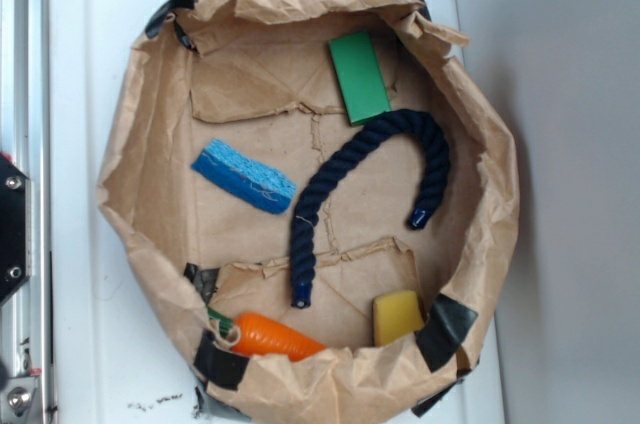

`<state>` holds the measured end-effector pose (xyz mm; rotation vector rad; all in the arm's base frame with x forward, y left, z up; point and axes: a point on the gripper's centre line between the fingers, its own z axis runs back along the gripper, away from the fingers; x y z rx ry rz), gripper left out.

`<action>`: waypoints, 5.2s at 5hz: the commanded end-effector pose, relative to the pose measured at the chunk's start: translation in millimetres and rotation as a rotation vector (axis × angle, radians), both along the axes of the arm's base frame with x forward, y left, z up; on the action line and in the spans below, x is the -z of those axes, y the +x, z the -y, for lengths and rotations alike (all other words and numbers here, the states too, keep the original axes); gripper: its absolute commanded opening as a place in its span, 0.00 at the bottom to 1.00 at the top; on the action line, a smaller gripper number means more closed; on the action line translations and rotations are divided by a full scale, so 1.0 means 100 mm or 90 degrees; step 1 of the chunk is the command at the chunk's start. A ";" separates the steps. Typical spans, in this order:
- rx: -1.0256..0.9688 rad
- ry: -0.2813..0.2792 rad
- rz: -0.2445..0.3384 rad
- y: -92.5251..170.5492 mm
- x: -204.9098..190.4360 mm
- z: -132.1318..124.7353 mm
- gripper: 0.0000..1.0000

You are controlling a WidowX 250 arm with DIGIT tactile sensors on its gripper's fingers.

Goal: Grab the blue rope.

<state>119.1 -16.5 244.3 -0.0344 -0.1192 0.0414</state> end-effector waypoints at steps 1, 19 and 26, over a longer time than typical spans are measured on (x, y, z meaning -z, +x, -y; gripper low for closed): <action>0.000 0.000 0.000 0.00 0.00 0.00 1.00; -0.283 -0.081 0.110 1.68 2.00 -0.48 1.00; -0.295 0.011 0.096 1.82 2.48 -0.37 0.00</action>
